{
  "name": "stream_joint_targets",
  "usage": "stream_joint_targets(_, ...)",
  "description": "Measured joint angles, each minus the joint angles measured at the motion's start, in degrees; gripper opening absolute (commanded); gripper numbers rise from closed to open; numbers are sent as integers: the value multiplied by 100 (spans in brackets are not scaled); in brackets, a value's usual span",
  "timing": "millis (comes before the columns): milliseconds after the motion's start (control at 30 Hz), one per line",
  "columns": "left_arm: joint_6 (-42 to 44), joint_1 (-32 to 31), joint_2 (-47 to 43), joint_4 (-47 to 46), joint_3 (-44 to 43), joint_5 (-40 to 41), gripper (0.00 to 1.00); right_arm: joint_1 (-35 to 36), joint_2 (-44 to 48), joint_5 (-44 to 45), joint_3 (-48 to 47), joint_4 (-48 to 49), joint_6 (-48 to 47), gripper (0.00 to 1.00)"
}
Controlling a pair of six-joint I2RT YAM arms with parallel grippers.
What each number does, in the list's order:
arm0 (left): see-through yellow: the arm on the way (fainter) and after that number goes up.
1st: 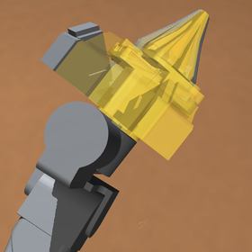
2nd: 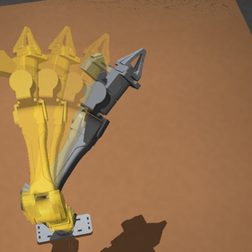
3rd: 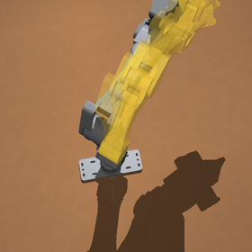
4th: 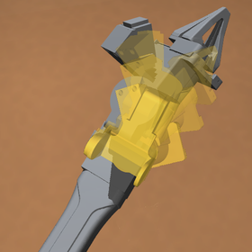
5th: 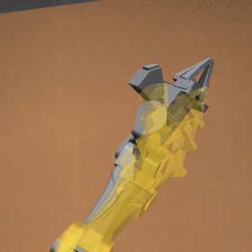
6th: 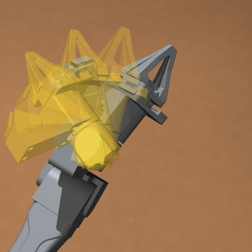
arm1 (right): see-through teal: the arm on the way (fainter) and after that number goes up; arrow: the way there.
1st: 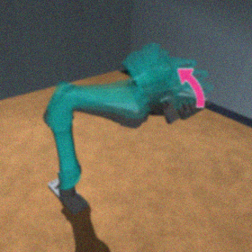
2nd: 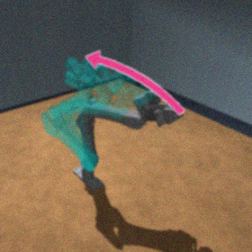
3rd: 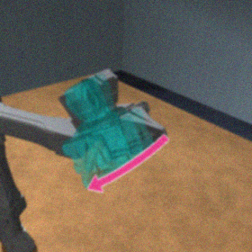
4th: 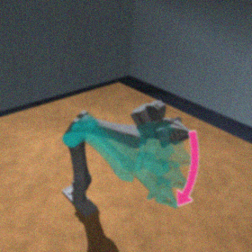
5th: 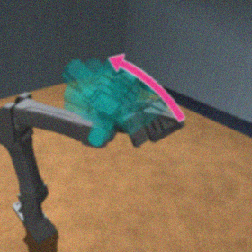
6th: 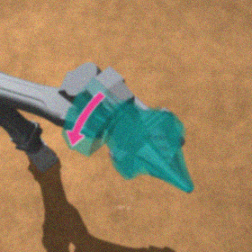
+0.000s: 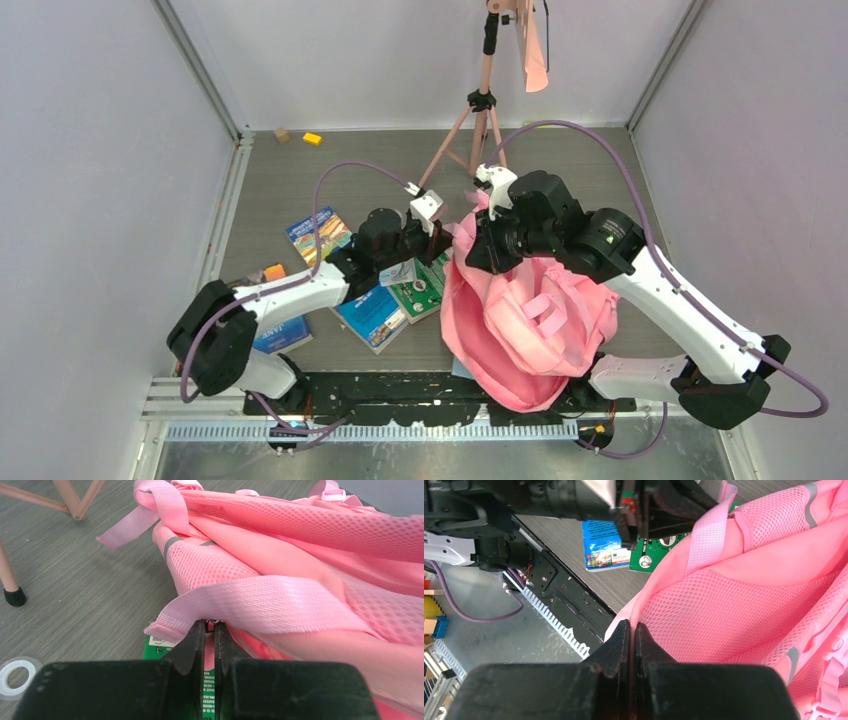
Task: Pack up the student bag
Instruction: Unzip the student bag at the center of the board, then pick up the book from the center of the board.
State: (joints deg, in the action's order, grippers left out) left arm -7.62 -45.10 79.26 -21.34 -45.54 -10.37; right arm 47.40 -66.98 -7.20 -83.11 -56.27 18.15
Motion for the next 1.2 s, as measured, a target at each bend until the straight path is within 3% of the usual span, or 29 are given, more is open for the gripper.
stream_joint_targets(467, -223, 168, 914, -1032, -256, -319, 0, -39, 28, 470, -4, -20, 15, 0)
stream_joint_targets(500, -238, 175, 916, -1045, -256, -321, 3, -35, 66, 595, -4, -20, 31, 0)
stream_joint_targets(700, -236, 210, 859, -1113, -210, -212, 56, 20, 404, 1790, -39, -173, 310, 0)
stream_joint_targets(800, -214, 328, 675, -986, -31, 35, 72, 61, 501, 2354, -103, -269, 439, 0)
stream_joint_targets(1000, -317, 413, -258, -332, 501, 461, 89, -245, 337, 3139, -114, -249, 459, 0)
stream_joint_targets(1200, -728, 527, -1161, 903, 704, 1016, 94, -1530, 162, 2645, 98, 22, 424, 0)
